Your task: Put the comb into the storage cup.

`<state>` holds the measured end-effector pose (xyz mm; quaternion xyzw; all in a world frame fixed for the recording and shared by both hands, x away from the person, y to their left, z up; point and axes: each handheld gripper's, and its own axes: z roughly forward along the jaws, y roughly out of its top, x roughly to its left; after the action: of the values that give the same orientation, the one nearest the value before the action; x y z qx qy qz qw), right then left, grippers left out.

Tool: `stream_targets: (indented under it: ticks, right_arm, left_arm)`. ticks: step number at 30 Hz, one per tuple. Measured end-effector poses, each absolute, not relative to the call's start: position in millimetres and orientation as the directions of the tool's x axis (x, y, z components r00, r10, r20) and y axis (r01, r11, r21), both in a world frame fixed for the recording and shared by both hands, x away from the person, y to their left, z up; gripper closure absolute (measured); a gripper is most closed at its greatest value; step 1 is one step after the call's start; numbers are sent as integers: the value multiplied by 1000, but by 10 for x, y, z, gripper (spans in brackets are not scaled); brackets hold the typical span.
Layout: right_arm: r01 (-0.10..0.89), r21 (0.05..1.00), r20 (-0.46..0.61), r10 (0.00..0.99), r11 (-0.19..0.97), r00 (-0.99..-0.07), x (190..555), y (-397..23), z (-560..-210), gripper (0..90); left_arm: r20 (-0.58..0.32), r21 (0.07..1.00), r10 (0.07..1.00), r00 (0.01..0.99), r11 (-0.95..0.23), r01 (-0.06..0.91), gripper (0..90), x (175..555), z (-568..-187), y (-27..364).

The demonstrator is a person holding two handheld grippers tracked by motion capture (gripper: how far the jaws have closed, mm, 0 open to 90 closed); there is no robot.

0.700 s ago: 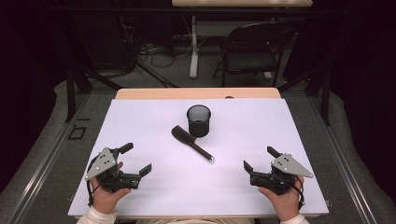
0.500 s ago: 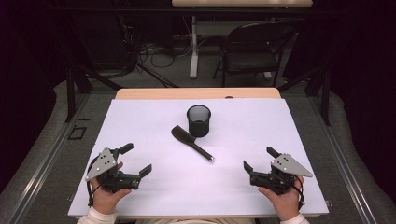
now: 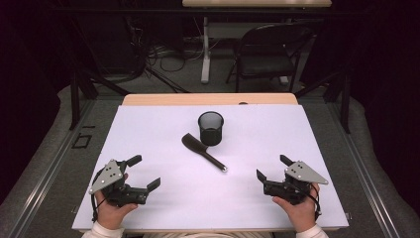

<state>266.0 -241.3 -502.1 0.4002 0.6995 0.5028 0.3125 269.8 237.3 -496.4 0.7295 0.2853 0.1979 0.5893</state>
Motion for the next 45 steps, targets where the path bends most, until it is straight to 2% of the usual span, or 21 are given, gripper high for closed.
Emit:
stream_targets:
  ticks: [31, 45]
  right_arm:
    - [366, 908, 18, 855, 203, -519, 2815, -2283, -4897, 78]
    - [424, 863, 7, 834, 273, -551, 2938, -2185, -4815, 78]
  left_arm:
    - [-86, 964, 659, 747, -134, 230, 5, 2715, -5022, 2336]
    - [-95, 962, 661, 744, -131, 239, 5, 2724, -5029, 2345]
